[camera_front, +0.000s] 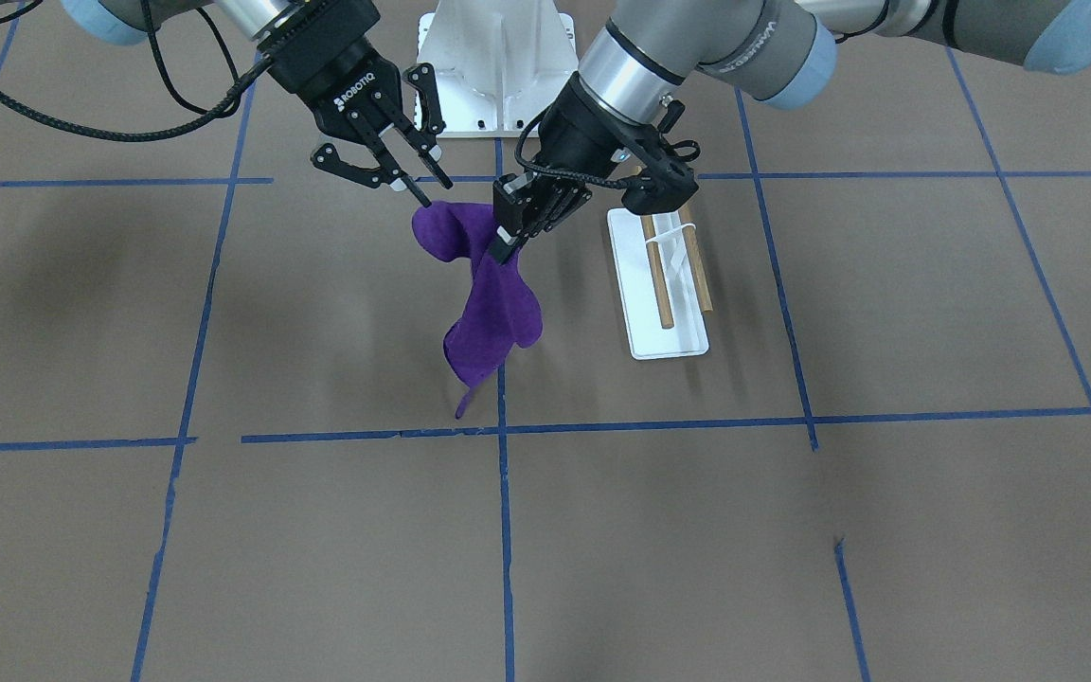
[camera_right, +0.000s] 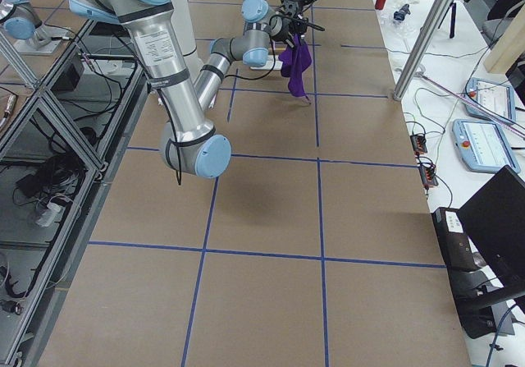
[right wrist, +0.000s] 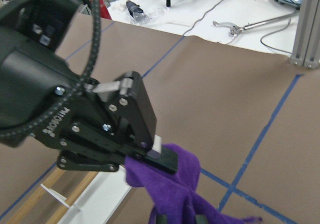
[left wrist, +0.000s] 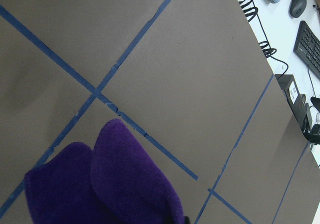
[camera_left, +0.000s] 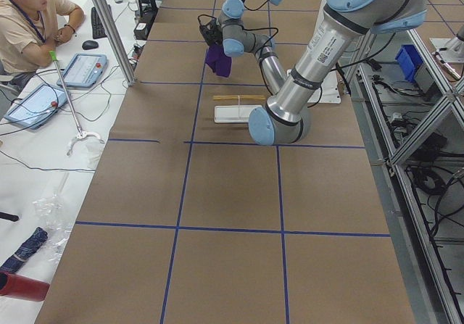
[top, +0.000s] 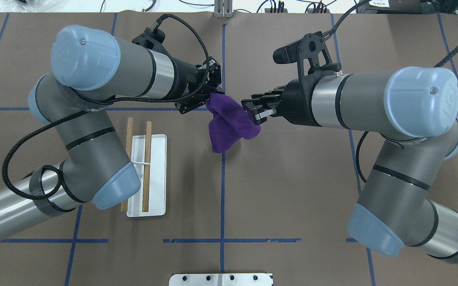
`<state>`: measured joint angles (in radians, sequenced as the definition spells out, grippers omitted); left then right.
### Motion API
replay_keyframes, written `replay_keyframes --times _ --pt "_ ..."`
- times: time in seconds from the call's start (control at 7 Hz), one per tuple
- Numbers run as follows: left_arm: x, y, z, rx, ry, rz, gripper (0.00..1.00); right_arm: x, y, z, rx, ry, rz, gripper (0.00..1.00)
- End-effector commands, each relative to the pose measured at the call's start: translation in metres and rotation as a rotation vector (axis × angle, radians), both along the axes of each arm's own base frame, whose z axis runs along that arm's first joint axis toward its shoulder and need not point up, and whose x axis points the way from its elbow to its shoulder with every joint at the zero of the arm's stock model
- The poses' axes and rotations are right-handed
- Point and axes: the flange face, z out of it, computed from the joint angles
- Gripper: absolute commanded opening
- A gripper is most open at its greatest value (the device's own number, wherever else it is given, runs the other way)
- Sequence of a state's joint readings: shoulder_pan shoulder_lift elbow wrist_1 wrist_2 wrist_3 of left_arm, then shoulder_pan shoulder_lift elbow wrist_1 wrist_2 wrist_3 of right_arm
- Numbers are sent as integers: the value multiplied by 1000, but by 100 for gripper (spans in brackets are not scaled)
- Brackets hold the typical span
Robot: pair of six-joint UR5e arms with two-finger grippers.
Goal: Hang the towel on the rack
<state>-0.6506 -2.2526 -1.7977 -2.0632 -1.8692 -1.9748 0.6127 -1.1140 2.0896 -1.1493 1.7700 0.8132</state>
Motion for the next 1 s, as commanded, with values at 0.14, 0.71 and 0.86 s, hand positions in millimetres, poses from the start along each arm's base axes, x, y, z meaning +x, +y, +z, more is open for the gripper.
replay_keyframes --times 0.14,0.71,0.86 --pt "-19 10 29 145 -69 26 0 69 -16 24 -184 31 -98 100" --pt "-96 58 143 468 -272 227 0 122 -74 103 -308 365 -122 100" --pt "-109 61 180 577 -332 259 0 150 -77 143 -273 449 -143 100"
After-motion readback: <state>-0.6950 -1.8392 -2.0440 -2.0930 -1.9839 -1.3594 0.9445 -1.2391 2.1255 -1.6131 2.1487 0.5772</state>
